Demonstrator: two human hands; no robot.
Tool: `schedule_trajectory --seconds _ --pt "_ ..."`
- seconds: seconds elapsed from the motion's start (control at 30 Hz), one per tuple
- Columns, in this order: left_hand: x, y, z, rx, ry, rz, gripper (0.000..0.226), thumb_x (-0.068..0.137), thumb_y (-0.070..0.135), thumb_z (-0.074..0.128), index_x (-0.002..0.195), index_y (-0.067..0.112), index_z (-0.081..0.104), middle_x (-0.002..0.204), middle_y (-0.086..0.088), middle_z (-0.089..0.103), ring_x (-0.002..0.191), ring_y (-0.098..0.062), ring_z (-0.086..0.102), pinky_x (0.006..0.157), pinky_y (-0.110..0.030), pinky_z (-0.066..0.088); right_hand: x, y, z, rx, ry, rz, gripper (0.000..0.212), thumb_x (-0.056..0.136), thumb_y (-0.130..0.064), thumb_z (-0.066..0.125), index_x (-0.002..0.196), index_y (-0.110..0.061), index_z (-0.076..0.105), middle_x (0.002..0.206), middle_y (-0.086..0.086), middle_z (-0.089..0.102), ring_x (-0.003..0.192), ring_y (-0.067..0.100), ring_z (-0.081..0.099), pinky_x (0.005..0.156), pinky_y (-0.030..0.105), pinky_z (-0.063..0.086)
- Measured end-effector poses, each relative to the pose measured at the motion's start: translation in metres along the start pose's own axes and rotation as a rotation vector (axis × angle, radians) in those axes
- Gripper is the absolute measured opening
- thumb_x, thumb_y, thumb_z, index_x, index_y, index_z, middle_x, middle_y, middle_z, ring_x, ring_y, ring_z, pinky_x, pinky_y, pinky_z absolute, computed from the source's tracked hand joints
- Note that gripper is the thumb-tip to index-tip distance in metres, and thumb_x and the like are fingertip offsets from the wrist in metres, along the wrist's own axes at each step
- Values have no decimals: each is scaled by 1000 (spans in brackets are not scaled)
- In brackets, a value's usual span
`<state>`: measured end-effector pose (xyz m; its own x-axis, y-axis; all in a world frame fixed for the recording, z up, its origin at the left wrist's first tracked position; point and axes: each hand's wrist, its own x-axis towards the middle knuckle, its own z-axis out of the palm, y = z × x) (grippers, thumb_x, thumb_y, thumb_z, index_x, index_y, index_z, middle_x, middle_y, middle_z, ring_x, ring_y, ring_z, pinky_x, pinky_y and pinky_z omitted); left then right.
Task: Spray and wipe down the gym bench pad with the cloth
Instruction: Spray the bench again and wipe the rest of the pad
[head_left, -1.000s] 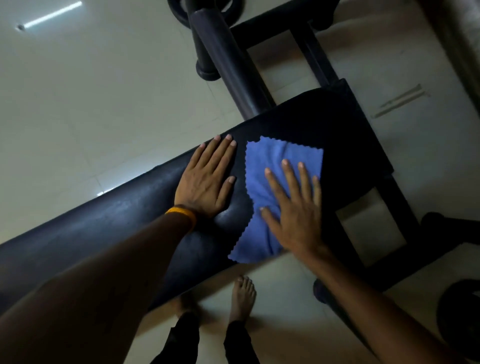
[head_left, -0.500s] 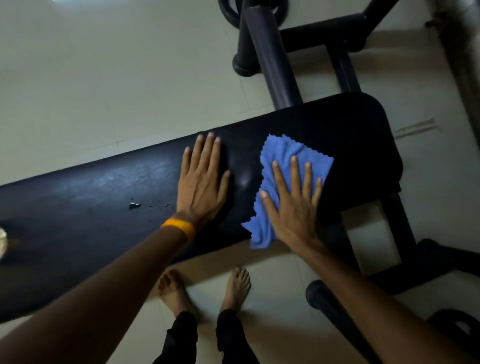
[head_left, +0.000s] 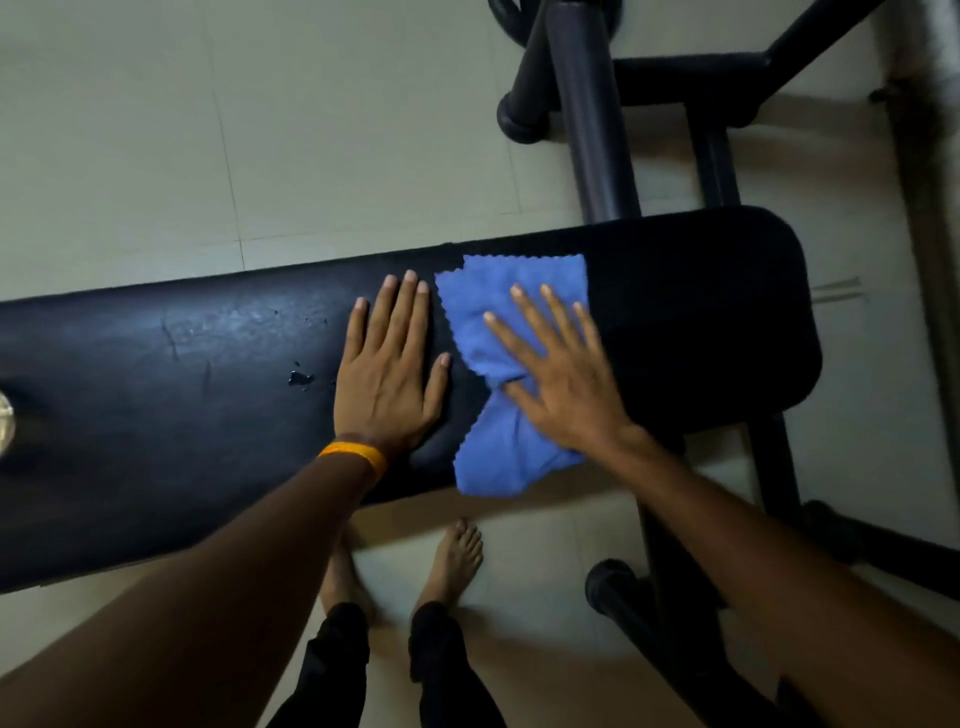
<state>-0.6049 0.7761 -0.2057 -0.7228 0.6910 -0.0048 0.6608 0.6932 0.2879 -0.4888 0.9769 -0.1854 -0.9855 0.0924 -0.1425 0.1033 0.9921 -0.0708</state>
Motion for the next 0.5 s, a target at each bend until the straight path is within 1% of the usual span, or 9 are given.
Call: schedule_trajectory --seconds 0.07,0.13,0.2,0.23,0.27,0.33,0.4,0.43,0.5 --pt "1 1 0 23 -4 1 73 102 42 37 161 3 19 170 -13 15 158 -29 9 128 -50 7 19 47 -4 -48 30 105 63 102 -58 30 159 -34 23 169 5 18 156 32 14 124 55 15" --pt "2 1 -1 36 -12 -2 73 102 43 35 161 3 17 170 -13 13 159 -28 7 128 -50 6 43 71 -9 -24 107 399 62 103 -60 24 159 -33 25 169 6 19 156 32 14 124 55 15" --pt "2 2 -1 42 -14 -7 73 102 43 35 161 3 16 170 -13 12 159 -28 7 128 -50 6 58 51 -7 42 162 628 62 103 -59 25 159 -32 27 169 6 18 156 32 12 124 57 13" --pt "2 2 -2 41 -20 -9 73 102 42 35 161 3 16 170 -13 12 159 -28 7 128 -50 6 58 29 -5 43 182 674 63 103 -60 26 159 -32 27 169 6 18 156 32 12 124 58 12" --pt "2 2 -2 37 -22 -8 73 102 42 35 161 3 17 170 -13 12 159 -28 7 128 -50 5 51 7 -2 42 184 653 63 103 -60 26 159 -32 26 169 7 17 156 33 12 124 58 11" --pt "2 2 -2 30 -18 -5 73 101 41 35 161 3 18 170 -14 13 159 -29 7 128 -49 5 19 -26 4 17 114 445 62 104 -58 28 160 -32 22 170 7 12 157 33 8 125 56 8" --pt "2 2 -2 30 -17 -8 73 101 42 35 161 3 19 170 -14 14 159 -29 8 129 -49 5 -13 -18 4 18 36 190 63 102 -54 33 160 -31 22 170 7 12 157 32 7 125 56 11" --pt "2 2 -3 33 -17 -12 73 101 42 35 161 3 19 170 -14 14 158 -29 8 129 -49 5 -17 3 2 25 28 120 64 101 -54 34 160 -30 23 169 6 15 157 32 8 124 56 15" --pt "2 4 -2 50 -17 -14 73 101 42 35 161 4 18 170 -13 14 159 -28 8 128 -50 6 -8 52 -2 5 41 188 64 102 -55 30 160 -30 23 169 7 16 157 32 10 124 55 17"
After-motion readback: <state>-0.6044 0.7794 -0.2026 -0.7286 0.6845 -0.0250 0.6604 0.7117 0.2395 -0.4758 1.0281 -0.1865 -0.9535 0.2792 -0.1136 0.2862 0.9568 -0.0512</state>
